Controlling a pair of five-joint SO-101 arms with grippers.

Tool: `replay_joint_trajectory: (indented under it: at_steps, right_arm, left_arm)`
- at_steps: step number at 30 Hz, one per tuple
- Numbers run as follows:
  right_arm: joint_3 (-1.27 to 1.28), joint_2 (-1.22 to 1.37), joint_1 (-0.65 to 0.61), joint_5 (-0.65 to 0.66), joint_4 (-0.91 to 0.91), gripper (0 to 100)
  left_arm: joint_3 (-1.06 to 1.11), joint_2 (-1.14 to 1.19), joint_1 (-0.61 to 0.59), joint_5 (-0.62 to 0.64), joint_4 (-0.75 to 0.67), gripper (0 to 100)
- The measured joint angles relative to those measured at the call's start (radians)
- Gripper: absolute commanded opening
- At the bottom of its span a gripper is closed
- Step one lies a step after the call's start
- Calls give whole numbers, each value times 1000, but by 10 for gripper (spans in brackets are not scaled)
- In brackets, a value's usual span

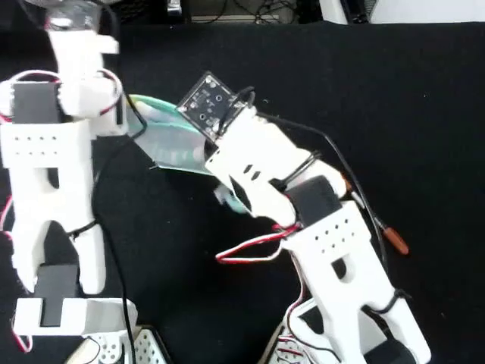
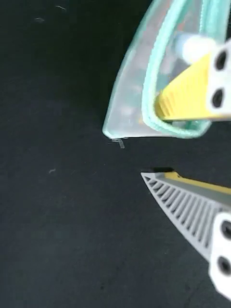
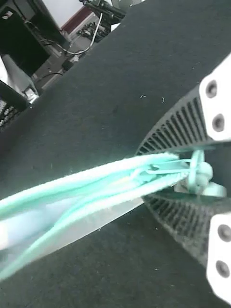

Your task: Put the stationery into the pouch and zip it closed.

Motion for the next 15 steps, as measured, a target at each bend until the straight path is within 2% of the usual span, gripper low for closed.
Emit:
replay_joint_trajectory:
  at_steps: [10,15]
  right_arm:
    - [-14,61,-2,-2,-51,12]
    - [-43,64,-2,-2,-31,12]
  left_arm:
    - [-15,-215,-25,3,2,170]
    - [38,-230,-28,3,2,165]
